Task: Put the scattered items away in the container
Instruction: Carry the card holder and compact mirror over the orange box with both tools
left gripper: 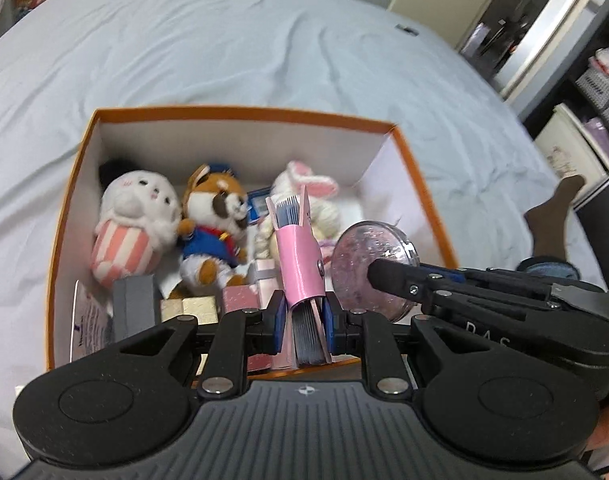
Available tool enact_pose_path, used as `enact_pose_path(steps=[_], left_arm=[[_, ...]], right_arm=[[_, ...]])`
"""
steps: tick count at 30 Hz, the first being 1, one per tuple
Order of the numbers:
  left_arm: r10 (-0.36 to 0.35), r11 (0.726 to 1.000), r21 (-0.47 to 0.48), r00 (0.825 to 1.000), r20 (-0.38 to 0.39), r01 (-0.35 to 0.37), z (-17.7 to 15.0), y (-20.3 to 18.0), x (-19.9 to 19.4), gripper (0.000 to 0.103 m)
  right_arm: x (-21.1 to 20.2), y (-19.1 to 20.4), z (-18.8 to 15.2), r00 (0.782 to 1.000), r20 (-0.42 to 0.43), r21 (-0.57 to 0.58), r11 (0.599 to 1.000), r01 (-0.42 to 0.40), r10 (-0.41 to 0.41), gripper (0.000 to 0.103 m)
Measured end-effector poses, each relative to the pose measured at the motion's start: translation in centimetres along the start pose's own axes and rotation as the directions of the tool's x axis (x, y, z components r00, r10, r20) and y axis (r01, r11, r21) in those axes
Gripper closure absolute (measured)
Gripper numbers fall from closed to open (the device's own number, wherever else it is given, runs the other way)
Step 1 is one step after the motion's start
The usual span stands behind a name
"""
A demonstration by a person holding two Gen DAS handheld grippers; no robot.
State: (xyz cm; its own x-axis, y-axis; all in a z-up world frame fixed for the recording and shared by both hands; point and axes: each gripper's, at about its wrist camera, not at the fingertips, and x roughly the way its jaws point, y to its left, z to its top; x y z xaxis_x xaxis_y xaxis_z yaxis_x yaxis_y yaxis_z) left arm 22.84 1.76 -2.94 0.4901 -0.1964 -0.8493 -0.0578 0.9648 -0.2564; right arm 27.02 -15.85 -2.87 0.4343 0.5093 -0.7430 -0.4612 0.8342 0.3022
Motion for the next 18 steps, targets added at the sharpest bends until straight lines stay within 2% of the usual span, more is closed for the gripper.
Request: enact_pose_path(steps=[8, 18], left_arm=[[0.085, 0.996, 0.02, 0.994, -0.07, -0.084, 1.3, -1.0, 0.7, 0.081], [0.058, 0.998, -0.019, 0.988, -0.146, -0.062, 1.4, -0.5, 2.6, 0.08]], right_arm=[[1.4, -0.6, -0.3, 0.999, -0.049, 0.02, 1.0, -0.009, 0.01, 0.088], [2.8, -2.1, -0.9, 0.994, -0.108, 0.098, 0.995, -0.02, 0.031, 0.088]])
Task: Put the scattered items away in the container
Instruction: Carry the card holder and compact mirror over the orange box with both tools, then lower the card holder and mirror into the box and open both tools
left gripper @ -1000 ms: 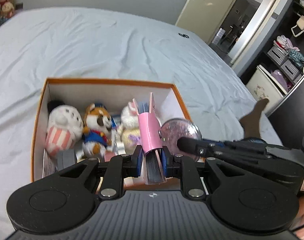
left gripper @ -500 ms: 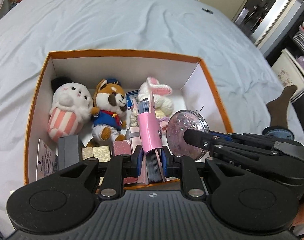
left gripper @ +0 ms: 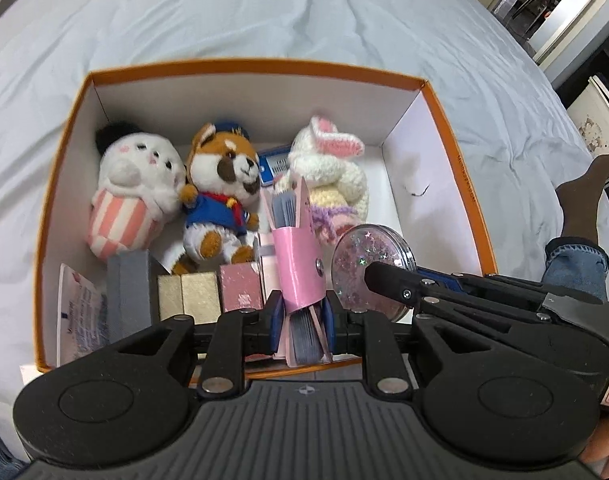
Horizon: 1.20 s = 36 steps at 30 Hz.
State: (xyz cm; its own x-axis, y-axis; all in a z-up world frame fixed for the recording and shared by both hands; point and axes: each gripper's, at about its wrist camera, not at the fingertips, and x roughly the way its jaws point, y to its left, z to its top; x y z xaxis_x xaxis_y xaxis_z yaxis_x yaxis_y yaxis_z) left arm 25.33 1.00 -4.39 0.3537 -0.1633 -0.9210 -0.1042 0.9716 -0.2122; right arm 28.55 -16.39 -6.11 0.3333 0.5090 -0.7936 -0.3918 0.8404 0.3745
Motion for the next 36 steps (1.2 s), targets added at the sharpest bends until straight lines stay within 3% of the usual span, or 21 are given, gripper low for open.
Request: enact_pose_path(steps=[7, 12, 14, 19, 21, 24, 29, 36], left_arm=[[-0.005, 1.0, 0.0, 1.0, -0.007, 0.005, 0.0, 0.1, 0.0, 0.079], [-0.013, 1.0, 0.003, 1.0, -0.004, 0.013, 0.0, 0.2, -0.3, 0.071], [-0.019, 1.0, 0.008, 1.0, 0.007, 0.018, 0.0, 0.3, -0.8, 0.066], [-0.031, 0.999, 0.017, 0.998, 0.054, 0.03, 0.0, 0.7, -2.0, 0.066], [-0.038, 0.999, 0.019, 0.995, 0.092, 0.036, -0.1, 0.9, -2.5, 0.08], [-0.041, 0.998, 0.053, 0.99, 0.134, 0.034, -0.1, 0.6, -3.0, 0.09], [-0.072, 0.996, 0.057, 0.99, 0.125, 0.065, 0.0, 0.4, -1.9, 0.102], [-0.058, 0.998, 0.002, 0.994, 0.098, 0.058, -0.3, 2.0, 0.1, 0.102]], right_arm=[[0.6, -0.2, 0.0, 1.0, -0.016, 0.018, 1.0, -0.011, 0.012, 0.088], [0.9, -0.1, 0.1, 1.0, -0.021, 0.023, 1.0, 0.003, -0.003, 0.088], [0.9, 0.1, 0.1, 1.0, -0.017, 0.015, 1.0, 0.015, -0.015, 0.088], [0.8, 0.2, 0.2, 1.0, -0.011, 0.013, 1.0, 0.022, -0.021, 0.088], [0.8, 0.3, 0.3, 1.0, -0.007, 0.009, 1.0, 0.026, -0.026, 0.088], [0.7, 0.6, 0.5, 0.999, 0.006, 0.0, 0.999, 0.034, -0.034, 0.088], [1.0, 1.1, 0.9, 1.0, 0.017, -0.007, 1.0, 0.007, -0.007, 0.088], [2.6, 1.4, 0.5, 0.999, -0.031, -0.01, 1.0, 0.007, -0.007, 0.088]])
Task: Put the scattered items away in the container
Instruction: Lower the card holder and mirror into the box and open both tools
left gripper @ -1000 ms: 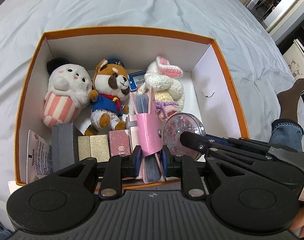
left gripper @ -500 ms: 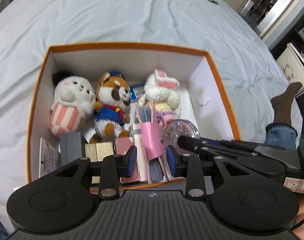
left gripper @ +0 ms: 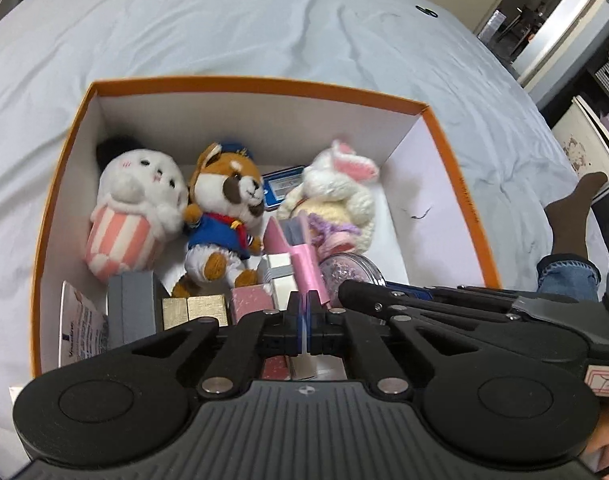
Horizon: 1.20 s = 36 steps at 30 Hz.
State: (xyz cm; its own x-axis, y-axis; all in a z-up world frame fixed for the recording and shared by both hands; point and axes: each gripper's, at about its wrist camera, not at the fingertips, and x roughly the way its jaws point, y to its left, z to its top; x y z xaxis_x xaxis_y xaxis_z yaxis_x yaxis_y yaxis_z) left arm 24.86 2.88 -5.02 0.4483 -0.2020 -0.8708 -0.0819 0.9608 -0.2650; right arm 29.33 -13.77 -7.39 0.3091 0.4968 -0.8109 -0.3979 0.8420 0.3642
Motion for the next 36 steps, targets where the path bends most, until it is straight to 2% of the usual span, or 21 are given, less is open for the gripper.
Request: enact_pose_path(steps=[3, 6, 10, 14, 18, 22, 25, 27, 36], left_arm=[[-0.02, 1.0, -0.015, 0.999, 0.025, 0.02, -0.1, 0.5, -0.7, 0.101], [-0.013, 1.0, -0.027, 0.998, 0.054, 0.015, 0.0, 0.9, -1.7, 0.101], [0.007, 1.0, -0.026, 0.996, 0.089, -0.004, -0.1, 1.9, -3.2, 0.101], [0.069, 0.998, -0.015, 0.989, 0.133, -0.067, -0.8, 3.2, -4.7, 0.1], [0.105, 0.994, -0.04, 0.979, 0.173, -0.099, -1.4, 4.8, -6.3, 0.1], [0.085, 0.994, -0.086, 0.978, 0.188, -0.07, -1.8, 6.4, -7.1, 0.1], [0.074, 0.992, -0.119, 0.979, 0.189, -0.052, -2.2, 7.3, -7.3, 0.1], [0.073, 0.991, -0.124, 0.979, 0.19, -0.05, -2.4, 7.6, -7.4, 0.1], [0.085, 0.987, -0.152, 0.976, 0.2, -0.055, -3.1, 9.1, -7.6, 0.1]], right_arm=[[0.2, 0.0, -0.3, 1.0, -0.005, -0.003, 1.0, -0.008, 0.008, 0.087], [0.2, 0.0, -0.4, 1.0, -0.01, -0.009, 1.0, -0.029, 0.029, 0.086], [0.1, 0.1, -0.6, 1.0, -0.014, -0.013, 1.0, -0.012, 0.012, 0.087], [-1.4, 0.9, -0.8, 0.998, 0.052, -0.064, 0.997, 0.048, -0.045, 0.088], [-3.7, 1.9, -0.8, 0.989, 0.14, -0.084, 0.994, 0.064, -0.051, 0.088], [-5.4, 2.9, -0.4, 0.982, 0.186, -0.065, 0.997, -0.036, 0.047, 0.088], [-5.0, 3.9, 0.0, 0.977, 0.151, -0.042, 0.988, -0.146, 0.15, 0.088], [-4.1, 4.7, 0.2, 0.974, 0.125, -0.024, 0.982, -0.189, 0.191, 0.088], [0.5, 7.8, 0.0, 0.964, 0.038, 0.005, 0.965, -0.262, 0.262, 0.088]])
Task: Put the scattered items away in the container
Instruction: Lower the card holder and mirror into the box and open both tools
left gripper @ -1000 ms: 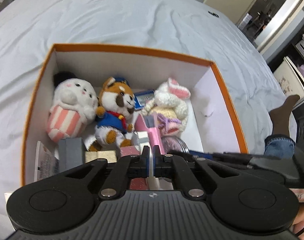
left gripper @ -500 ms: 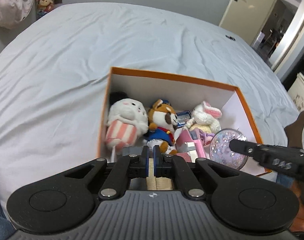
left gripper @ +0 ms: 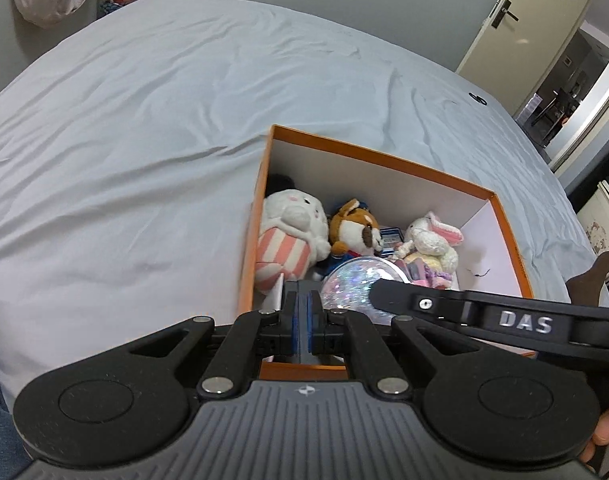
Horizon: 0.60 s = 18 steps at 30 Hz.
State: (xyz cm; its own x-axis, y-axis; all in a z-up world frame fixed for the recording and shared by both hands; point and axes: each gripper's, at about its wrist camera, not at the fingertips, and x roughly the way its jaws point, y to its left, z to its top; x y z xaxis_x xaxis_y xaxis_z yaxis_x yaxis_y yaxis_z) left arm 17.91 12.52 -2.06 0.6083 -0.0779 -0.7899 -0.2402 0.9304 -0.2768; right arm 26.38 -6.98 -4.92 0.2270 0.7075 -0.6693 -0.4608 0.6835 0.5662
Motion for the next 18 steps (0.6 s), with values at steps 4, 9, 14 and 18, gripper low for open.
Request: enact_pose_path(steps=[4, 9, 14, 18], left_arm=[[-0.002, 1.0, -0.001, 1.0, 0.0, 0.002, -0.1, 0.2, 0.2, 0.1], [-0.011, 1.0, -0.001, 1.0, -0.01, 0.011, -0.4, 0.2, 0.4, 0.1], [-0.01, 1.0, -0.002, 1.0, -0.013, 0.01, -0.6, 0.3, 0.5, 0.1], [-0.009, 1.0, -0.002, 1.0, -0.012, 0.009, -0.7, 0.2, 0.5, 0.1]], right_arm=[[0.8, 0.1, -0.2, 1.0, -0.017, -0.005, 1.0, 0.009, -0.009, 0.087], [0.8, 1.1, -0.2, 0.993, -0.007, -0.116, 0.986, 0.116, -0.117, 0.078], [1.2, 1.3, -0.3, 0.984, -0.017, -0.167, 0.971, 0.171, -0.176, 0.077], [1.1, 2.0, -0.6, 0.979, -0.003, -0.22, 0.955, 0.2, -0.206, 0.077]])
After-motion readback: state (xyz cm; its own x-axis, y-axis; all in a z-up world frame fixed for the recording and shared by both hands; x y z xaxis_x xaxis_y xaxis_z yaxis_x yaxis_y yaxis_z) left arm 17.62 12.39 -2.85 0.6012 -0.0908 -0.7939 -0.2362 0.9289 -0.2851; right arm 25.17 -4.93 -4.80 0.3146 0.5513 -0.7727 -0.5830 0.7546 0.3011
